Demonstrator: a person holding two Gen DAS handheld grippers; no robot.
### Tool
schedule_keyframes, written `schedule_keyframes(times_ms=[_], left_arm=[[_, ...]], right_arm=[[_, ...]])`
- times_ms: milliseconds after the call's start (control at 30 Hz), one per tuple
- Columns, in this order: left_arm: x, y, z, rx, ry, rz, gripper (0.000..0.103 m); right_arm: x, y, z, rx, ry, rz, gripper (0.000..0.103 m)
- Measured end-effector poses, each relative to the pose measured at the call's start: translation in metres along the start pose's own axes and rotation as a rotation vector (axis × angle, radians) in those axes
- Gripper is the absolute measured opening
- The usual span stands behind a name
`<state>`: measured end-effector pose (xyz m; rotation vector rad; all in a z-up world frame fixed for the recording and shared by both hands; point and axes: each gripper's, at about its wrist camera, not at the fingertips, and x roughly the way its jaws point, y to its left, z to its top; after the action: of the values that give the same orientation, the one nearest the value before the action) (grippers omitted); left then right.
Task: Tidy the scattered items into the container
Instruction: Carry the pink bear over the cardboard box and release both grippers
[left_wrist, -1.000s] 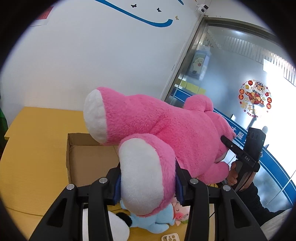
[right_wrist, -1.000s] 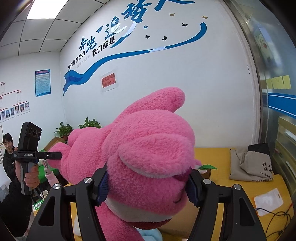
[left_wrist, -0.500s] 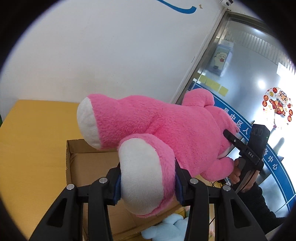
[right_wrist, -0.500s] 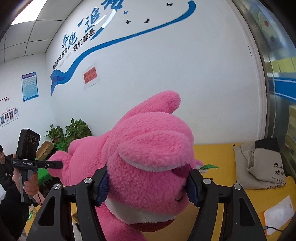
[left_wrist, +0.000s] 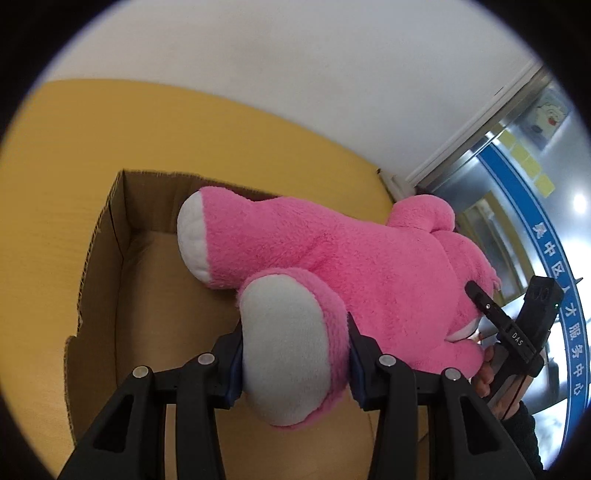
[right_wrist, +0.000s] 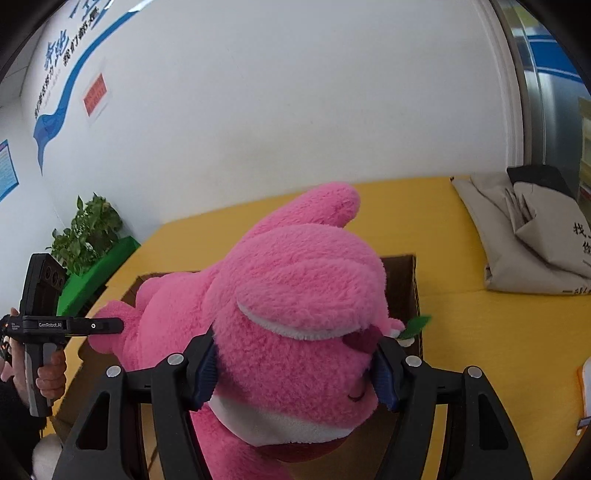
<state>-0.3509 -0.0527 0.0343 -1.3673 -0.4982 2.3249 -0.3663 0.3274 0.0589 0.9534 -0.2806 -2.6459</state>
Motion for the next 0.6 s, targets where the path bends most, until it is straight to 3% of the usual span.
schedule_keyframes(times_ms=[100,167,233,400,500,600], left_arm=[[0.008,0.011,-0.006,-0.034,0.034,0.034,0.047],[0.011,0.025,-0.008,-0.11,0.059,0.043,0.051],[0.012,0.029,-0.011,-0.121,0.072,0.068,0.055],[-0.02,0.015,-0.02,-0.044,-0.023,0.1,0.056],[-0.058,-0.004,-0.029,0.016,-0.107,0.151,0.056],[-0.095,-0.028,-0.034,0.092,-0.166,0.151,0.057]], right_arm=[[0.01,-0.013,-0.007,0.05,0.057,-0.026,0.073],[0.006,-0.011,-0.003,0.039,0.061,-0.029,0.077],[0.009,-0.012,-0.002,0.043,0.105,-0.058,0.083],[0.001,-0.021,-0.011,0.074,0.159,-0.119,0.09],[-0.021,-0.019,-0.01,0.059,0.129,-0.123,0.09],[-0.058,-0.009,-0.001,0.029,0.064,-0.096,0.093]])
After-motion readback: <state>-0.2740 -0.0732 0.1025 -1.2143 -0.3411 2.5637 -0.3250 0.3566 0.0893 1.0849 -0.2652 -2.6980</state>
